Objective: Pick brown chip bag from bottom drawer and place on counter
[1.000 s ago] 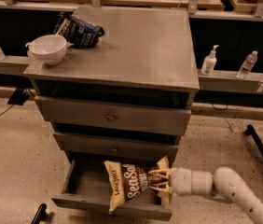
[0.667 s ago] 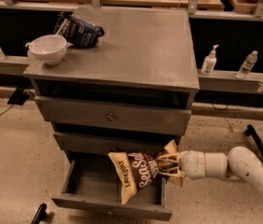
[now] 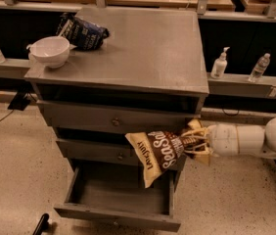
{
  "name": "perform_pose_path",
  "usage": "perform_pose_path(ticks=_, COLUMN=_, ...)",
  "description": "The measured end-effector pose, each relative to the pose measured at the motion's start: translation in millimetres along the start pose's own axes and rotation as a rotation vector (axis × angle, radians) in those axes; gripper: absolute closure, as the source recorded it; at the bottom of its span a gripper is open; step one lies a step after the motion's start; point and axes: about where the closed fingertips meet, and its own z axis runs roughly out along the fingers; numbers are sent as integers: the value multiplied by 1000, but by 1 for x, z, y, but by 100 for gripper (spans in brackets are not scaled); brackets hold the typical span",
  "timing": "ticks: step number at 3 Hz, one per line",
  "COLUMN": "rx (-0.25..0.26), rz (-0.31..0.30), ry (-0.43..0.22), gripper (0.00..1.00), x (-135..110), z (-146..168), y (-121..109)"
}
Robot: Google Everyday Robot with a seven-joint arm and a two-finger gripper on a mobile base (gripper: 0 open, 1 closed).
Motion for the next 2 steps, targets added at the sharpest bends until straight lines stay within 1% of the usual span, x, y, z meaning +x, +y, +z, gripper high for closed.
perform_pose_path(ticks=1, rx=9, rz=-54, ry=50, gripper=100, x=-40, z=-25, y=-36)
perform_pose_path(ticks=2, rx=49, rz=-79, ry=110, gripper=100, x=-82, z=-55, y=-63)
